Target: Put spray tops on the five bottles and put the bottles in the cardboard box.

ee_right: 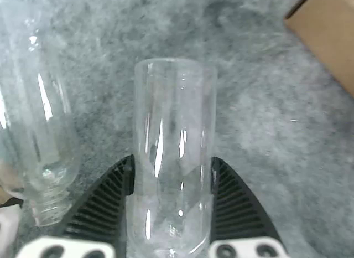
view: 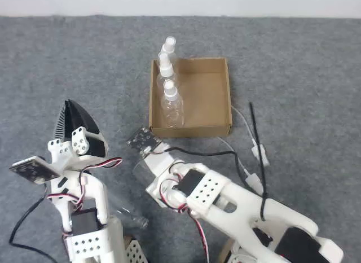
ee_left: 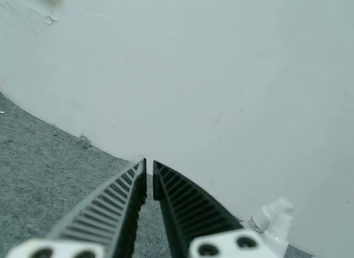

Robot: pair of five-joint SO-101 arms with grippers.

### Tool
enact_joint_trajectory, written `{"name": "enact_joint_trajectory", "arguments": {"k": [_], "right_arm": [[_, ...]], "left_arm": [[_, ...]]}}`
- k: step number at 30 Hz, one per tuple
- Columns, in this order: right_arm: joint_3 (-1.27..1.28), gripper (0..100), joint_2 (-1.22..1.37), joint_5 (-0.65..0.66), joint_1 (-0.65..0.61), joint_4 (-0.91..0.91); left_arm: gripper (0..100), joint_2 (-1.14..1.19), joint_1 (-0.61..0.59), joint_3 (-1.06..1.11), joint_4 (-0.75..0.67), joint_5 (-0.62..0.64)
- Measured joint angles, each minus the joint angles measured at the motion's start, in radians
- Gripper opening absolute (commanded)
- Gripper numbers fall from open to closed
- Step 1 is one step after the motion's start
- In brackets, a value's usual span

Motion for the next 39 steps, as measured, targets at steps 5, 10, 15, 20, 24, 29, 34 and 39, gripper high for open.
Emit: {"name": "enact_joint_trajectory", "arguments": {"k": [5, 10, 15, 20, 24, 29, 34, 39], "right_arm": [[0.000, 1.7, -0.110, 0.000, 0.049, 0.066], [0.000, 1.7, -0.230, 0.002, 0.077, 0.120], [0.000, 1.7, -0.316, -0.063, 0.143, 0.144], [0.000, 1.7, -0.368, -0.087, 0.193, 0.146], [0.000, 1.3, -0.410, -0.094, 0.192, 0.146], [0.000, 1.3, -0.477, -0.166, 0.219, 0.146], [0.000, 1.3, -0.548, -0.181, 0.244, 0.146], [0.026, 1.3, -0.578, -0.184, 0.247, 0.146]], "left_arm": [[1, 0.000, 0.000, 0.000, 0.000, -0.005], [1, 0.000, 0.000, 0.000, 0.000, -0.008], [1, 0.000, 0.000, 0.000, 0.000, -0.008], [1, 0.000, 0.000, 0.000, 0.000, -0.008], [1, 0.000, 0.000, 0.000, 0.000, -0.008], [1, 0.000, 0.000, 0.000, 0.000, -0.008], [1, 0.000, 0.000, 0.000, 0.000, -0.008], [1, 0.000, 0.000, 0.000, 0.000, -0.008]]}}
